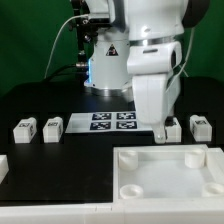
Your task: Assemble one leg
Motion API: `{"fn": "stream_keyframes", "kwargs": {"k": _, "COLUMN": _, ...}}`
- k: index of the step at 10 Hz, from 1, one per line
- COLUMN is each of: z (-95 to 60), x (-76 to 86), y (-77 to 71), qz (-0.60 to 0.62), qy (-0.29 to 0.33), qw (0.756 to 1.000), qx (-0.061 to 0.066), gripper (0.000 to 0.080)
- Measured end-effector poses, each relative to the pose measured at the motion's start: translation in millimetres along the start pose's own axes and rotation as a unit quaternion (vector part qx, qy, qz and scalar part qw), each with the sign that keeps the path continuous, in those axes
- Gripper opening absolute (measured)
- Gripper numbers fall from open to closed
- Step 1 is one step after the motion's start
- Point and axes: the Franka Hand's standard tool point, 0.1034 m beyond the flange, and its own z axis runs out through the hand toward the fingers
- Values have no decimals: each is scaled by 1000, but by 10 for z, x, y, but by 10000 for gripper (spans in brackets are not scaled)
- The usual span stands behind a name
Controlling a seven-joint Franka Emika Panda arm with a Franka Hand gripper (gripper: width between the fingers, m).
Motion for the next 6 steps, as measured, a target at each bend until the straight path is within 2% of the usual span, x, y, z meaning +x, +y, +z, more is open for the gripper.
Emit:
{"fn": "stream_keyframes", "kwargs": {"k": 2, "z": -126, "x": 237, "y": -176, "qz": 127, "qy": 8, "qw": 992, "qx": -5, "gripper": 648}}
{"fn": "stream_keyframes", "kwargs": {"k": 4, "z": -152, "x": 414, "y": -318, "qz": 246, "qy": 15, "qw": 969, "qx": 1, "gripper": 648}}
{"fn": "stream_keyframes", "kwargs": {"k": 5, "z": -149, "x": 393, "y": -299, "qz": 269, "qy": 16, "qw": 963, "qx": 3, "gripper": 648}}
{"fn": "stream_keyframes", "kwargs": {"k": 6, "z": -149, "x": 393, "y": -299, "qz": 331, "qy": 18, "qw": 944, "qx": 7, "gripper": 648}}
